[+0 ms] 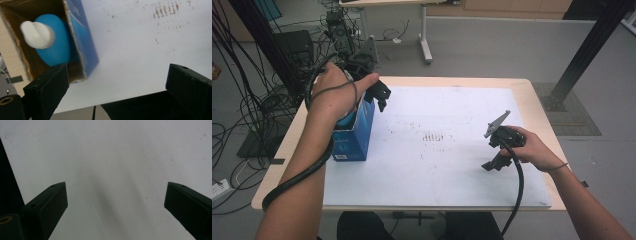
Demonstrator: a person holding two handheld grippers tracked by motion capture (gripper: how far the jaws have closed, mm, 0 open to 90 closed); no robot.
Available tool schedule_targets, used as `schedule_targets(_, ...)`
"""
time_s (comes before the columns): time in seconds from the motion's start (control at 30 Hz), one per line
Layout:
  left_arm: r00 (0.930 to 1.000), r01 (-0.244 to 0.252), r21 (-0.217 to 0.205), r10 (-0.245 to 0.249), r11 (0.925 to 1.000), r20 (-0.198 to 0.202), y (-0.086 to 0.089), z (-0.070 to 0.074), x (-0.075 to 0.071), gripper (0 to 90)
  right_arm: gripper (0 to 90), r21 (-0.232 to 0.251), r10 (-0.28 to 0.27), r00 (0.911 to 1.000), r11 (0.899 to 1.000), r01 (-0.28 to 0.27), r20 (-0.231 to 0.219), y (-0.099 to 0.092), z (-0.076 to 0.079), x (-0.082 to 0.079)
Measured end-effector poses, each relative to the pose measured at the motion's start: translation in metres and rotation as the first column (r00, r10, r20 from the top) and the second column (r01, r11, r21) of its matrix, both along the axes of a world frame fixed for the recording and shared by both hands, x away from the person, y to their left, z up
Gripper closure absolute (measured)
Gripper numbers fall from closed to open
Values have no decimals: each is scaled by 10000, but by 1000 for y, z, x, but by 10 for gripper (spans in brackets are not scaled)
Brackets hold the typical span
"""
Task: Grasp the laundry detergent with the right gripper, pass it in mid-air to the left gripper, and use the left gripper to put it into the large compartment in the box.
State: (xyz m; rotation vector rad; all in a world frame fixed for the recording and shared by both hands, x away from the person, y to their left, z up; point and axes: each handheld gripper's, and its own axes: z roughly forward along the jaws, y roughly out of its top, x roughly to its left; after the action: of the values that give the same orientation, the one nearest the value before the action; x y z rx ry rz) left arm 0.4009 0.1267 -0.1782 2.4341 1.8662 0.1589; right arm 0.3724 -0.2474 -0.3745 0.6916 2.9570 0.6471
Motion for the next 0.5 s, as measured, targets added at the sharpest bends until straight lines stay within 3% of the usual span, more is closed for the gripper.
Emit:
schedule_targets(0.17,9966,728,126,-722,9973,-404,-23,-10,-9,54,47,-7,65,10000,10000,-65,13,-1,0,2)
schedule_targets(0.5,9899,1321,-203,-1330,9910,-499,-50,-27,-18,53,48,35,25,10000,10000,-25,22,0,0,2)
